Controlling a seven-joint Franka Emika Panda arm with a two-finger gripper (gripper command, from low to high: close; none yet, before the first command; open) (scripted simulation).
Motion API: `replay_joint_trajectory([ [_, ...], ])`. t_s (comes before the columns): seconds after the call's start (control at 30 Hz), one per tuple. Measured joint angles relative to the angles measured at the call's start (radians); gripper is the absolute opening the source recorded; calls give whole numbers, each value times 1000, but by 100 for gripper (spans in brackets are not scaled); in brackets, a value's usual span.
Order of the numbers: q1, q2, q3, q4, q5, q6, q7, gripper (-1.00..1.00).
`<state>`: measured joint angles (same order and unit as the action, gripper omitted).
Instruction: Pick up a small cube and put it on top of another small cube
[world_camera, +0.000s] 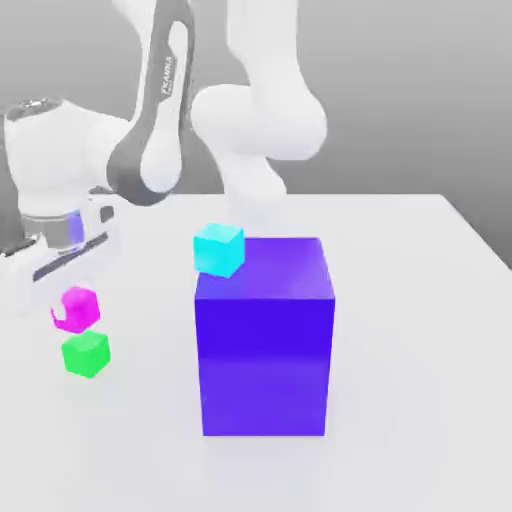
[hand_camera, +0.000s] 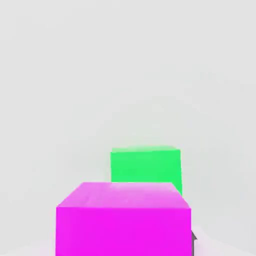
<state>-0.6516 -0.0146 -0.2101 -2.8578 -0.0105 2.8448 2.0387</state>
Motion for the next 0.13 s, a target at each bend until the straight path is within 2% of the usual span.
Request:
replay_joint_trajectory([
  [0.03,-3,35,8,0,27,34,-17,-100],
  [0.07,-9,67,22,1,55,65,-36,100],
  [0.13,-9,67,22,1,55,65,-36,100],
])
